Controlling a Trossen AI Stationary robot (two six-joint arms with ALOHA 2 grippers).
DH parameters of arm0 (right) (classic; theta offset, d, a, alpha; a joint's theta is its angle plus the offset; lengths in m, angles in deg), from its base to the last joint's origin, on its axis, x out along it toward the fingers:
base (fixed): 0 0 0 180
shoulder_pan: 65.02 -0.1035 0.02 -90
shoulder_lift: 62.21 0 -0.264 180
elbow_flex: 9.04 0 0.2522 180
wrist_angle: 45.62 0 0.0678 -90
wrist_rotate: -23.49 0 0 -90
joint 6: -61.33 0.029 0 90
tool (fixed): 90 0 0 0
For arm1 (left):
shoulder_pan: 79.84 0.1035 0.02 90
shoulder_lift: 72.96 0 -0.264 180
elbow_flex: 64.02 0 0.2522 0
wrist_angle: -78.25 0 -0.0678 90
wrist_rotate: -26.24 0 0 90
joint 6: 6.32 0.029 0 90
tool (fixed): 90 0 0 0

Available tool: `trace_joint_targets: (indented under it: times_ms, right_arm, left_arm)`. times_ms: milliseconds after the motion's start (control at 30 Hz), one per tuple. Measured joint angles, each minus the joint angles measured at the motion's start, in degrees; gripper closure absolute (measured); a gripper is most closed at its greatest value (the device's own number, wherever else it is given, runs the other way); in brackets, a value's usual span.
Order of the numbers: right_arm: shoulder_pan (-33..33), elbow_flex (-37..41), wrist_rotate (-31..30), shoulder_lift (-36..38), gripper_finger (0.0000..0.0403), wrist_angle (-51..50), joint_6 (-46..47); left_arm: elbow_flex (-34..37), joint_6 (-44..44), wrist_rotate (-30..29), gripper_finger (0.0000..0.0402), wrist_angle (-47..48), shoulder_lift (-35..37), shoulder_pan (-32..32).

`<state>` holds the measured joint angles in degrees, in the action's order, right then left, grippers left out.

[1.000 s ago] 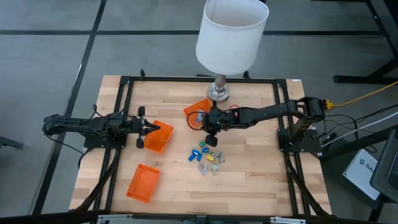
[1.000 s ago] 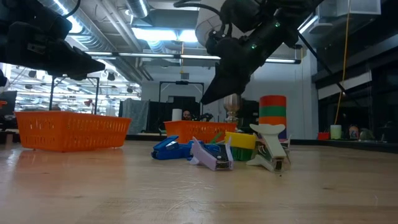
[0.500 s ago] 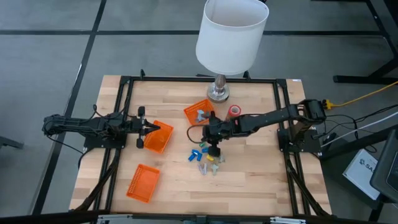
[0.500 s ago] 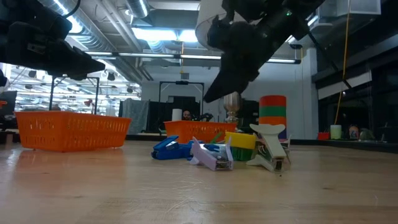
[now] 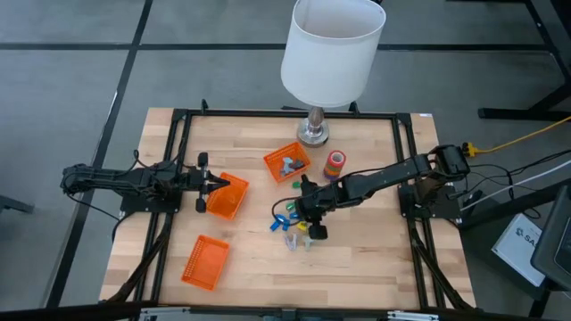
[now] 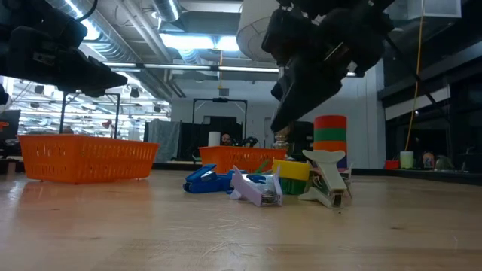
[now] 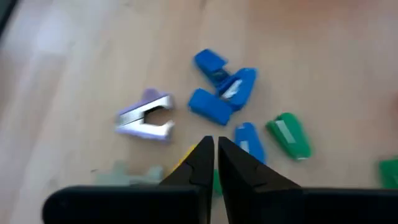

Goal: Pick and place Stapler, Stapler remover, tape
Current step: Put the gray staple remover into the top orange bin

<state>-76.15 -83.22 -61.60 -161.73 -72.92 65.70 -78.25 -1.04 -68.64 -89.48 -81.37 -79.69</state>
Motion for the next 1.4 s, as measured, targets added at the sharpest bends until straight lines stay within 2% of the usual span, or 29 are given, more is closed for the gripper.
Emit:
trace_joint_targets:
  times_ms: [167, 300, 567, 833, 1200, 1400]
  right_arm:
    - [0.04, -3.84, 10.7, 0.89, 0.0374, -13.14, -0.31]
    - [0.0, -7.69, 10.88, 1.93, 0.0373, -21.93, -0.35]
    - [-0.01, -8.93, 10.8, 2.27, 0.0373, -29.73, -2.01]
    - [-1.25, -6.61, 11.03, 2.27, 0.0363, -29.26, -10.83]
    - [-3.74, -2.96, 9.2, 2.25, 0.0274, -22.84, -16.41]
    - [-3.74, -2.95, 6.83, 2.08, 0.0259, -22.42, -18.53]
  left_arm:
    - [0.0, 0.0, 0.0, 0.0389, 0.0, 0.01, 0.02]
    - [-0.02, 0.0, 0.0, 0.0391, 0.02, 0.0, 0.02]
    - [-0.02, 0.0, 0.02, 0.039, 0.02, 0.0, 0.01]
    - [-0.01, 0.0, 0.01, 0.0389, 0.02, 0.02, 0.0]
    - [0.0, 0.0, 0.01, 0.0389, 0.02, 0.01, 0.02]
    - [-0.01, 0.0, 0.01, 0.0391, 0.0, 0.01, 0.01]
